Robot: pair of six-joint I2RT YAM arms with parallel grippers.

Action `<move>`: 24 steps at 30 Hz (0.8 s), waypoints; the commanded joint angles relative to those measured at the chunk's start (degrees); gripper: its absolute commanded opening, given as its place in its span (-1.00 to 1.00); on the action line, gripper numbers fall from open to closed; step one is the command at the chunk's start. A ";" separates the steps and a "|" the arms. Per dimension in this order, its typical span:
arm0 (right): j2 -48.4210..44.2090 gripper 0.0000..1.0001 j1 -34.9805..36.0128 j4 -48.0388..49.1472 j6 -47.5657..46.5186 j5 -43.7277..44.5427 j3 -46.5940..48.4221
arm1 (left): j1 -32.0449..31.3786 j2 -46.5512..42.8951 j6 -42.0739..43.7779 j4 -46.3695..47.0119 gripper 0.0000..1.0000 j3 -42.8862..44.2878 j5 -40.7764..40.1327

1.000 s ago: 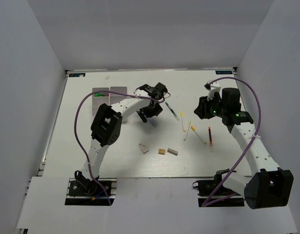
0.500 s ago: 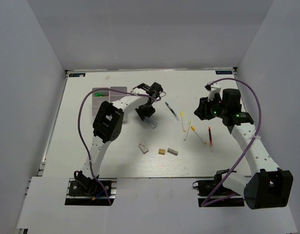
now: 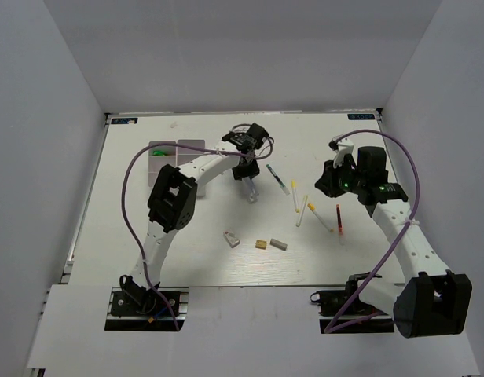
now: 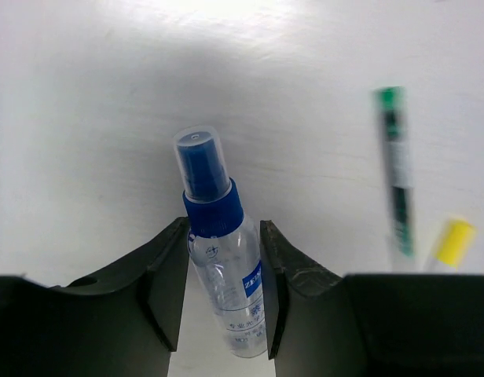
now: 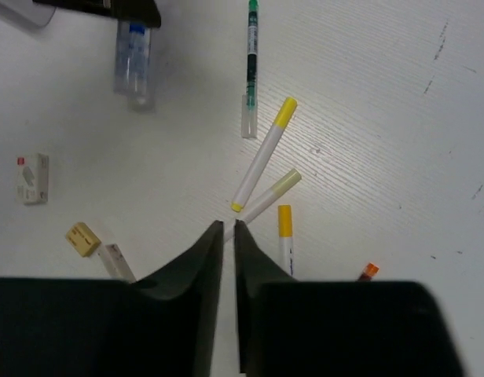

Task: Sort the stationery into containers
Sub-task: Grab a piece of stationery with the left arm, then place the stationery into the container

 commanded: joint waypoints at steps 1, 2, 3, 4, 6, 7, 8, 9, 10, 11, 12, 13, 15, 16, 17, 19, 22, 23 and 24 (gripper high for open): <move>-1.89 -0.84 -0.37 0.56 -3.16 -5.11 -1.21 | -0.57 -14.77 13.97 11.07 -1.00 -2.04 -0.59; -1.98 -1.00 -0.28 0.99 -3.69 -6.95 -2.17 | 0.22 -16.90 14.95 12.57 -1.00 -3.81 -1.56; -2.07 -1.00 -0.37 1.00 -4.22 -7.75 -2.53 | 0.83 -18.74 15.48 13.72 -1.00 -5.40 -3.40; -1.81 -1.00 -0.28 1.34 -4.57 -8.98 -2.80 | 1.36 -20.07 14.53 13.73 -1.00 -6.98 -4.98; -1.80 -1.00 -0.11 2.05 -4.31 -9.69 -3.85 | 2.06 -23.06 14.52 12.77 -1.00 -6.99 -12.94; -1.72 -1.00 -0.28 2.40 -4.05 -9.87 -4.20 | 2.07 -23.68 13.38 11.28 -1.00 -6.99 -15.43; -1.45 -1.00 -0.28 2.40 -4.05 -9.87 -4.12 | 2.07 -24.21 12.33 10.14 -1.00 -6.99 -18.85; -1.19 -1.00 -0.20 2.75 -3.96 -9.87 -4.20 | 2.68 -24.21 11.54 9.17 -1.00 -6.12 -20.45; -1.01 -1.00 -0.20 2.67 -3.96 -9.87 -4.20 | 2.69 -24.21 10.83 8.20 -1.00 -4.90 -21.95; -0.75 -1.00 -0.20 2.75 -3.96 -9.96 -4.20 | 2.69 -24.21 8.82 6.10 -1.00 -4.28 -25.53; -0.57 -1.00 -0.37 2.84 -3.87 -9.96 -4.03 | 2.69 -24.21 7.85 5.04 -1.00 -3.57 -27.13; -0.31 -1.00 -0.20 2.84 -3.96 -9.87 -4.12 | 3.21 -24.21 7.14 4.07 -1.00 -2.52 -28.97; -0.13 -1.00 -0.20 2.93 -4.05 -9.96 -4.03 | 3.21 -23.42 1.97 -1.28 -1.00 -1.02 -35.39; -0.13 -1.00 -0.28 2.93 -3.96 -9.87 -4.03 | 3.91 -22.55 -0.05 -3.30 -1.00 0.20 -37.06; -0.05 -1.00 -0.28 3.02 -4.14 -9.87 -4.03 | 3.92 -22.54 -1.90 -5.06 -1.00 0.21 -39.95; 0.04 -1.00 -0.20 2.93 -4.14 -9.87 -4.20 | 4.53 -21.84 -2.89 -6.05 -1.00 0.74 -41.55; 0.13 -1.00 -0.20 3.19 -4.31 -9.96 -4.99 | 5.67 -21.31 -2.36 -3.51 -1.00 0.21 -43.67; 0.04 -1.00 -0.20 3.19 -4.49 -9.96 -4.99 | 6.20 -21.31 -1.84 -2.54 -1.00 0.21 -44.80; 0.13 -1.00 -0.28 3.28 -4.66 -9.87 -5.08 | 6.72 -20.70 -1.83 -2.01 -1.00 0.21 -45.33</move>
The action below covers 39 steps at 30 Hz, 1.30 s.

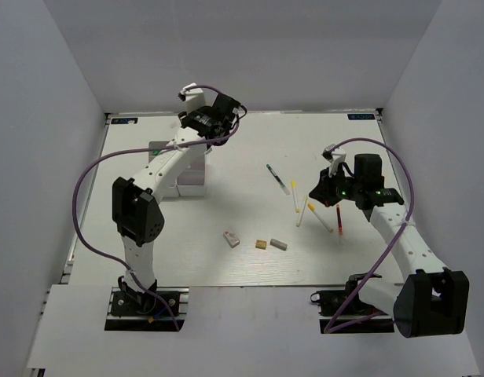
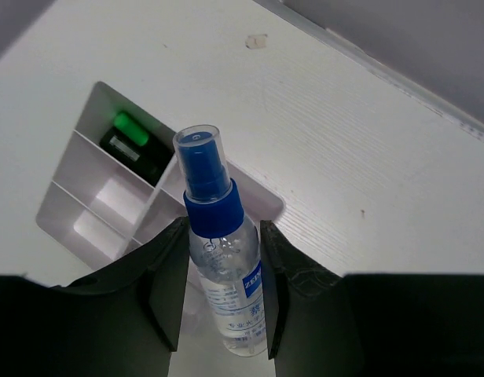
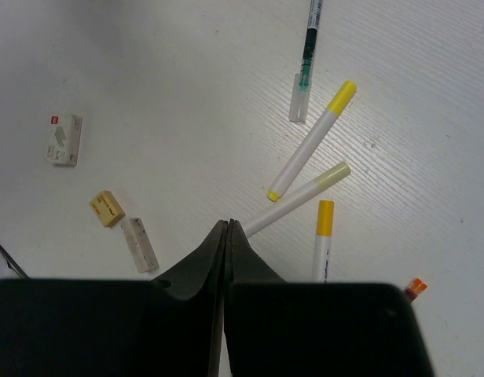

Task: Sort the stationery into containers
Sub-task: Place the stationery into the container

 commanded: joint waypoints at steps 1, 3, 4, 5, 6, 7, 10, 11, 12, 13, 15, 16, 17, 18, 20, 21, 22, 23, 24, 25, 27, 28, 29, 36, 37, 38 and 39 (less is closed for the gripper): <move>0.11 -1.00 -0.30 2.19 -1.10 -1.19 -0.60 | 1.42 -1.05 -0.77 1.44 -1.00 1.81 -7.55; -0.15 -1.00 -0.30 2.10 -1.19 -0.93 -0.60 | 2.03 0.26 0.29 1.98 -1.00 2.42 -9.30; -0.24 -1.00 -0.22 2.01 -1.28 -0.84 -0.69 | 2.03 0.27 1.08 1.98 -1.00 2.42 -9.92; -0.42 -1.00 -0.30 2.19 -1.19 -0.67 -0.86 | 2.64 1.66 1.09 1.98 -1.00 2.95 -11.84; -0.33 -1.00 -0.30 2.10 -1.28 -0.58 -0.95 | 2.65 2.20 1.79 1.98 -1.00 2.95 -12.38; -0.24 -1.00 -0.22 2.27 -1.36 -0.66 -0.95 | 2.65 2.73 2.84 2.50 -1.00 2.95 -13.17; -0.07 -1.00 -0.31 2.28 -1.28 -0.58 -0.87 | 3.18 4.92 3.02 2.41 -1.00 2.95 -15.55; 0.02 -1.00 -0.31 2.36 -1.36 -0.58 -0.78 | 3.18 5.45 3.02 2.42 -1.00 2.95 -16.07; 0.02 -1.00 -0.30 2.28 -1.19 -0.66 -0.78 | 3.70 6.07 3.02 2.42 -1.00 3.65 -16.08; 0.11 -1.00 -0.30 2.10 -1.28 -0.75 -0.52 | 3.70 6.07 3.02 2.42 -1.00 3.65 -16.60; 0.29 -1.00 -0.39 1.75 -1.19 -0.75 -0.25 | 3.70 7.65 3.02 3.03 -1.00 4.18 -16.61; 0.20 -1.00 -0.31 1.57 -1.10 -0.75 -0.34 | 3.70 7.65 3.02 3.64 -1.00 4.18 -16.61; 0.20 -1.00 -0.39 1.31 -1.19 -0.75 -0.25 | 3.70 8.96 3.55 3.65 -1.00 4.97 -17.22; 0.11 -1.00 -0.48 1.14 -1.28 -0.67 -0.34 | 3.70 8.97 3.55 3.65 -1.00 5.67 -17.74; 0.11 -1.00 -0.39 0.96 -1.36 -0.58 -0.43 | 3.70 9.85 4.33 3.65 -1.00 6.55 -18.36; -0.07 -1.00 -0.31 0.78 -1.37 -0.40 -0.69 | 3.70 10.72 4.34 3.65 -1.00 7.51 -18.89; -0.24 -1.00 -0.22 0.61 -1.54 -0.40 -0.78 | 3.70 11.34 4.34 3.65 -1.00 7.52 -18.89; -0.24 -1.00 -0.39 0.61 -1.45 -0.31 -0.78 | 3.70 11.35 4.34 3.65 -1.00 8.04 -19.50; -0.16 -1.00 -0.39 0.61 -1.54 -0.31 -0.87 | 3.70 11.35 4.34 3.65 -1.00 8.05 -19.51; -0.15 -1.00 -0.22 0.52 -1.54 -0.57 -0.78 | 3.70 11.95 4.34 4.17 -1.00 8.05 -20.03; -0.16 -1.00 -0.31 0.52 -1.54 -0.32 -0.52 | 4.23 11.96 4.34 4.18 -1.00 8.05 -20.03; -0.24 -1.00 -0.48 0.43 -1.45 -0.40 -0.60 | 4.23 12.57 4.34 4.70 -1.00 7.53 -20.03; -0.24 -1.00 -0.31 0.34 -1.45 -0.40 -0.34 | 4.23 12.58 4.34 4.70 -1.00 7.52 -20.82; -0.24 -1.00 -0.48 -0.80 -2.25 -0.58 0.19 | 4.23 13.81 4.34 6.98 -1.00 7.52 -20.82; -0.24 -1.00 -0.31 -0.71 -2.16 -0.66 0.10 | 4.23 14.33 5.13 7.86 -1.00 7.52 -20.82; -0.24 -1.00 -0.39 -0.89 -2.33 -0.75 -0.07 | 4.23 14.33 5.13 7.87 -1.00 7.52 -20.82; -0.07 -1.00 -0.13 -0.89 -2.25 -0.75 -0.08 | 4.23 14.33 5.13 8.39 -1.00 7.52 -21.35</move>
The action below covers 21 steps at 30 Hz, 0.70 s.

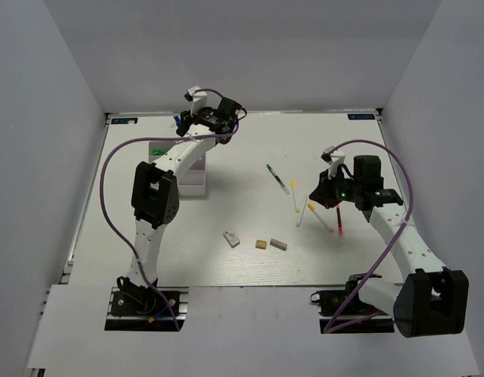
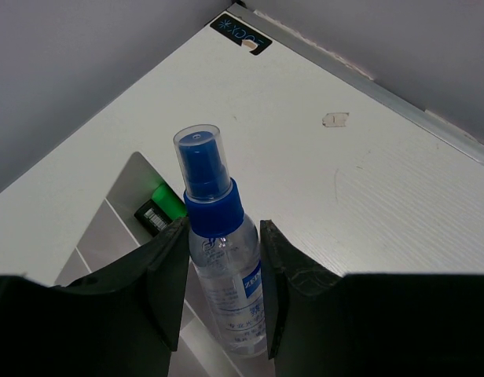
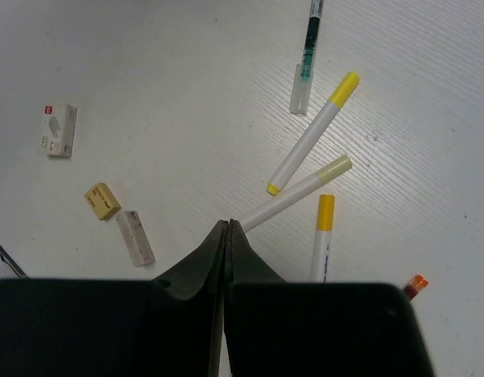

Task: Sort the stationery into containers
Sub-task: Place the stationery into the container

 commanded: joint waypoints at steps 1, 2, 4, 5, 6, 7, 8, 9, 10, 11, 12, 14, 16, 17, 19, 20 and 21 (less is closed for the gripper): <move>-0.13 -1.00 -0.48 -0.58 -0.87 -1.08 0.78 | 0.23 -0.20 0.11 2.36 -1.00 1.82 -3.30; -0.05 -1.00 -0.39 -0.50 -0.78 -0.99 0.78 | 0.23 -0.20 0.72 2.36 -1.00 1.82 -3.30; -0.22 -1.00 -0.31 -0.67 -0.78 -0.82 0.87 | 0.23 0.33 0.72 2.89 -1.00 1.82 -3.30; -0.05 -1.00 -0.39 -0.67 -0.78 -0.82 0.95 | 0.23 0.33 1.59 2.89 -1.00 2.34 -3.82; -0.22 -1.00 -0.31 -0.76 -0.87 -0.82 0.78 | 0.23 0.94 1.60 3.50 -1.00 2.34 -3.83; -0.31 -1.00 -0.39 -0.76 -0.87 -0.82 0.78 | 0.23 0.94 2.99 4.20 -1.00 2.34 -3.83; -0.22 -1.00 -0.39 -0.76 -0.96 -0.91 0.78 | 0.23 0.94 3.01 4.21 -1.00 2.34 -3.83; -0.39 -1.00 -0.31 -0.76 -0.87 -0.91 0.78 | 0.23 1.55 3.01 4.21 -1.00 2.34 -4.35; -0.31 -1.00 -0.39 -0.67 -0.87 -0.91 0.69 | 0.23 1.56 3.01 4.21 -1.00 2.34 -4.35; -0.13 -1.00 -0.39 -0.67 -0.87 -0.91 0.60 | 0.23 1.56 3.01 4.21 -1.00 2.34 -4.35; -0.13 -1.00 -0.31 -0.76 -0.87 -0.99 0.69 | 0.23 1.56 3.01 4.21 -1.00 2.34 -4.35; 0.04 -1.00 -0.57 -0.67 -0.96 -1.43 0.60 | 0.23 1.56 3.01 4.21 -0.88 2.34 -4.35; 0.04 -0.90 -0.31 -0.76 -1.04 -2.13 0.52 | 0.23 1.56 3.01 4.21 -0.64 1.21 -4.35; 0.04 -0.87 -0.39 -0.93 -1.30 -2.31 0.60 | 0.23 0.86 2.48 4.21 -0.59 0.16 -4.35; 0.04 -0.77 -0.31 -0.93 -1.66 -2.75 0.60 | 0.23 -0.63 1.96 4.21 -0.33 -1.25 -3.74; 0.04 -0.74 -0.30 -0.93 -1.83 -2.93 0.60 | 0.23 -1.86 1.00 4.21 -0.22 -2.82 -3.74; 0.13 -0.72 -0.39 -0.85 -1.83 -3.28 0.51 | 0.23 -2.56 0.38 4.21 -0.09 -3.45 -3.74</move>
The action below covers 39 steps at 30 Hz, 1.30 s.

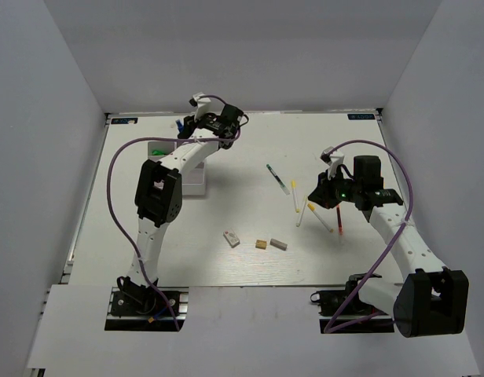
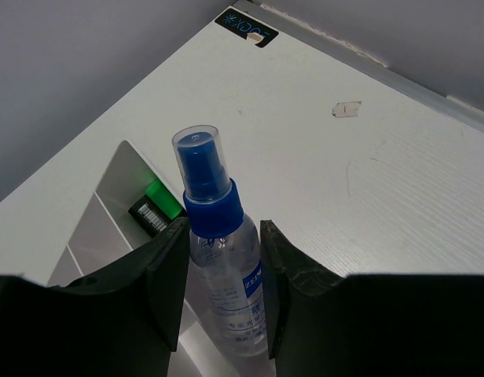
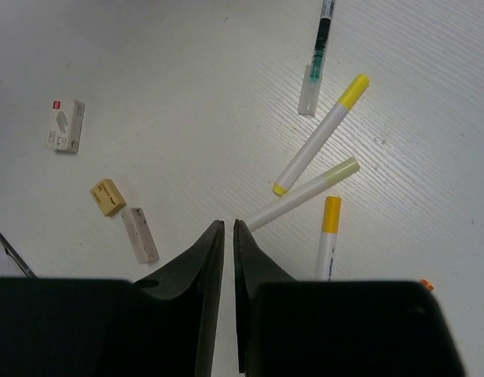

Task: Sort the stationery into containers
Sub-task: Place the stationery into the container, then grab a piece of stationery with the right arm

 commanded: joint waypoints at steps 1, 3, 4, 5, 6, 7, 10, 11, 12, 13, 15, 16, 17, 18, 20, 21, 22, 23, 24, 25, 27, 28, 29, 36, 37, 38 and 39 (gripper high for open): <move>0.22 -0.68 -0.20 -0.54 -1.51 -2.06 0.43 | 0.23 -6.15 -2.60 0.60 -0.04 -2.71 -1.10; 0.39 -0.65 -0.28 -0.54 -1.51 -2.41 0.43 | 0.23 -7.21 -4.70 -1.14 0.13 -3.77 -1.09; 0.31 -0.65 -0.20 -0.63 -1.68 -2.58 0.16 | -0.29 -8.26 -5.24 -1.15 0.24 -4.47 -0.48; 0.39 -0.65 -0.28 -0.54 -1.60 -2.58 0.08 | -0.30 -8.27 -5.76 -1.76 0.32 -5.34 -0.48; 0.57 -0.62 -0.20 -0.54 -1.60 -2.84 -0.01 | -0.30 -9.14 -5.77 -1.77 0.39 -5.35 -0.48; 0.57 -0.62 -0.28 -0.54 -1.68 -2.93 -0.01 | -0.82 -9.15 -6.38 -2.55 0.52 -5.96 0.05; 0.57 -0.62 -0.19 -0.19 -1.60 -3.11 -0.36 | -0.82 -10.64 -8.57 -4.13 0.71 -7.10 0.66; 0.57 -0.62 -0.11 -0.19 -1.77 -3.20 -0.45 | -0.82 -11.34 -9.54 -5.01 0.71 -7.11 1.54; 0.40 -0.60 -0.19 -0.19 -1.69 -3.37 -0.45 | -0.82 -12.13 -10.77 -6.07 0.73 -7.11 2.42; 0.57 -0.60 -0.20 -0.19 -1.86 -3.29 -0.54 | -1.35 -12.66 -11.91 -7.90 0.73 -7.11 2.43; 0.57 -0.60 -0.11 0.07 -1.77 -3.11 -0.63 | -1.96 -13.89 -12.98 -7.92 0.73 -7.11 4.09; 0.57 -0.57 -0.19 0.07 -1.77 -2.59 -0.63 | -1.97 -14.59 -12.98 -8.44 0.73 -7.11 4.10; 0.66 -0.57 -0.11 0.25 -1.95 -2.06 -0.54 | -2.66 -16.34 -12.98 -8.45 0.73 -7.11 4.79; 1.44 -0.57 0.15 0.60 -1.86 -0.92 -0.28 | -3.28 -17.31 -12.98 -8.45 0.73 -7.11 6.54; 3.19 -0.49 0.07 0.52 -2.56 0.92 0.33 | -3.28 -20.81 -10.79 -8.45 0.73 -6.50 9.62; 3.99 -0.47 0.50 0.08 -3.35 1.45 1.64 | -3.81 -22.23 -9.74 -8.45 0.77 -6.50 14.33; 5.83 -0.40 0.59 -0.36 -3.70 1.81 2.27 | -3.81 -23.72 -8.77 -8.45 0.81 -8.24 16.90; 8.11 -0.34 0.68 -0.89 -4.05 3.55 3.05 | -3.81 -25.56 -5.63 -7.41 0.86 -9.73 19.62; 9.26 -0.28 1.21 -1.33 -4.41 4.00 5.67 | -3.81 -27.67 -2.55 -5.48 0.97 -11.84 26.61; 10.49 0.00 1.65 -2.11 -4.84 5.31 6.74 | -3.81 -32.57 -0.86 -4.33 1.00 -16.64 30.16; 15.32 0.10 2.53 -2.65 -5.11 7.34 9.99 | -3.81 -38.30 3.60 1.09 1.00 -22.90 41.20; 17.69 0.23 3.57 -3.26 -5.55 8.13 12.27 | -3.81 -41.37 3.63 2.52 1.00 -29.37 44.23; 20.15 0.29 4.54 -3.09 -5.81 9.79 14.64 | -3.81 -47.58 3.64 3.75 1.00 -32.48 47.39; 38.40 0.55 11.14 -7.56 -6.52 15.96 31.35 | -3.81 -67.91 1.45 2.64 1.00 -54.63 66.67; 40.10 0.55 12.01 -8.44 -6.17 16.57 36.58 | -3.81 -70.12 0.83 1.32 1.00 -56.31 67.54; 41.51 0.55 13.07 -9.49 -6.25 16.93 37.94 | -3.81 -72.32 -0.05 0.70 1.00 -57.72 67.55; 44.75 0.55 14.12 -9.33 -6.78 17.45 39.52 | -3.81 -74.34 -0.75 -0.18 1.00 -60.09 67.55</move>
